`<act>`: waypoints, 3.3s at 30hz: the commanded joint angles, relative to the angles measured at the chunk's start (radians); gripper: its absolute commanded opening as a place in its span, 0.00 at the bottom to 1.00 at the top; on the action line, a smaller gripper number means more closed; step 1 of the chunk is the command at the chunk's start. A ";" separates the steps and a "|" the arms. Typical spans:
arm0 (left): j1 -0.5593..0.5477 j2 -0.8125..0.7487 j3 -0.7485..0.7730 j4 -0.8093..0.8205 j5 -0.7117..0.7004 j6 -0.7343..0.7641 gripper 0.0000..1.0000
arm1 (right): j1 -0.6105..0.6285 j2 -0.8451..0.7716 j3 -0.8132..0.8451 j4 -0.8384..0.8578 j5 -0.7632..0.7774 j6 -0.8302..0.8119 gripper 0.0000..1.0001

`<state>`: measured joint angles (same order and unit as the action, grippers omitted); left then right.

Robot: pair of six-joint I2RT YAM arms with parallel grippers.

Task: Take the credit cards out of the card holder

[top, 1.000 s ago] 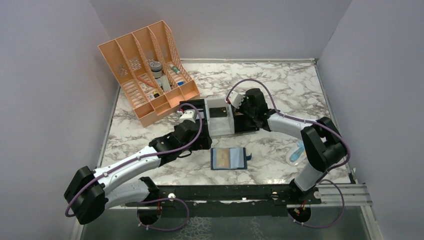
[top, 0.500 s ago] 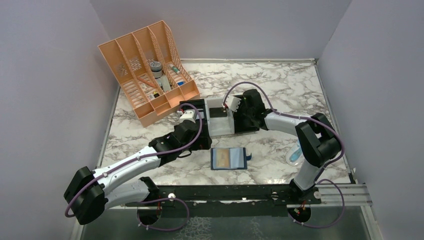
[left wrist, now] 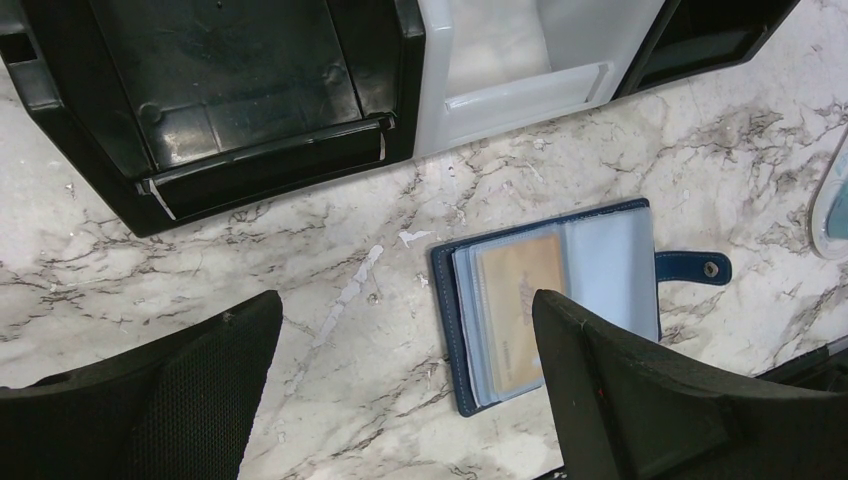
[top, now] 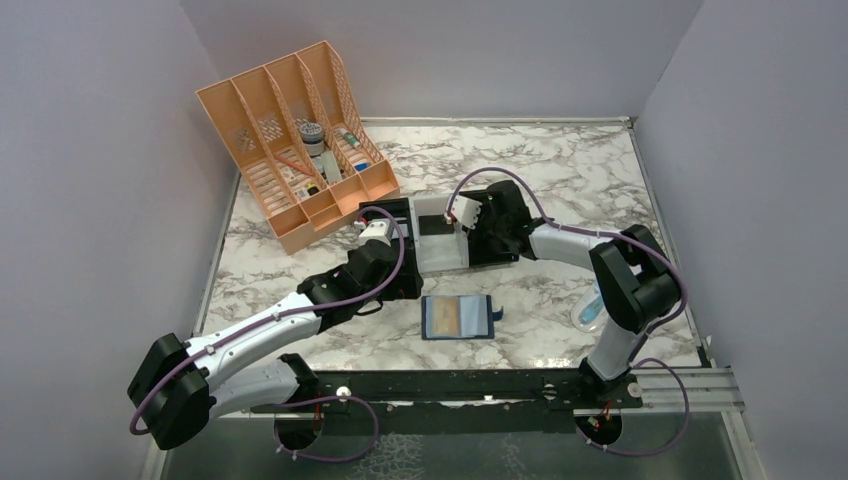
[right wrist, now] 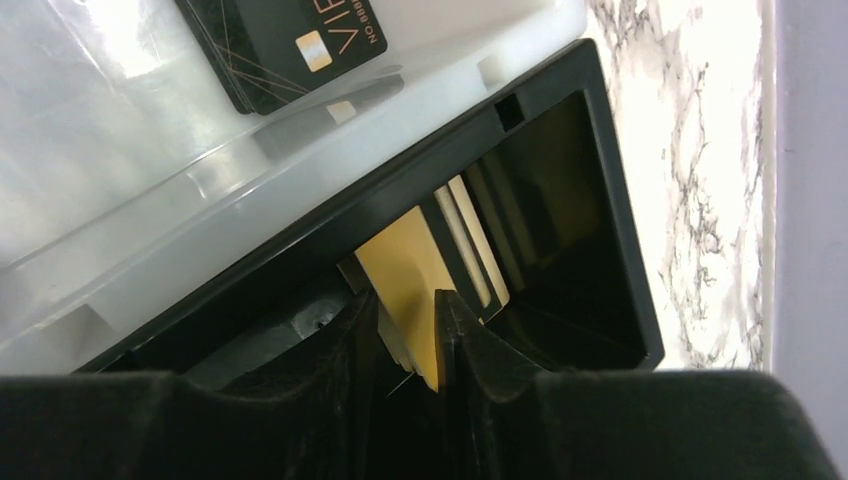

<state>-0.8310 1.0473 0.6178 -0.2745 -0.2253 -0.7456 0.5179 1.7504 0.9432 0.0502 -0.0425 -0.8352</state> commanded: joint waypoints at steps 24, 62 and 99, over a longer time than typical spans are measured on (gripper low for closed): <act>0.007 -0.007 0.019 -0.019 -0.007 0.015 0.99 | -0.013 -0.173 -0.047 0.154 0.104 0.645 0.42; 0.012 -0.013 0.009 -0.018 -0.002 0.020 0.99 | -0.016 0.077 0.178 -0.268 0.195 1.214 0.26; 0.015 -0.043 -0.045 0.049 0.008 0.000 0.99 | -0.013 -0.247 0.041 -0.281 0.172 1.231 0.41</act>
<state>-0.8238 1.0332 0.6025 -0.2668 -0.2283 -0.7418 0.5083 1.6085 1.0653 -0.2298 0.1665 0.3626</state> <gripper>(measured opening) 0.991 0.392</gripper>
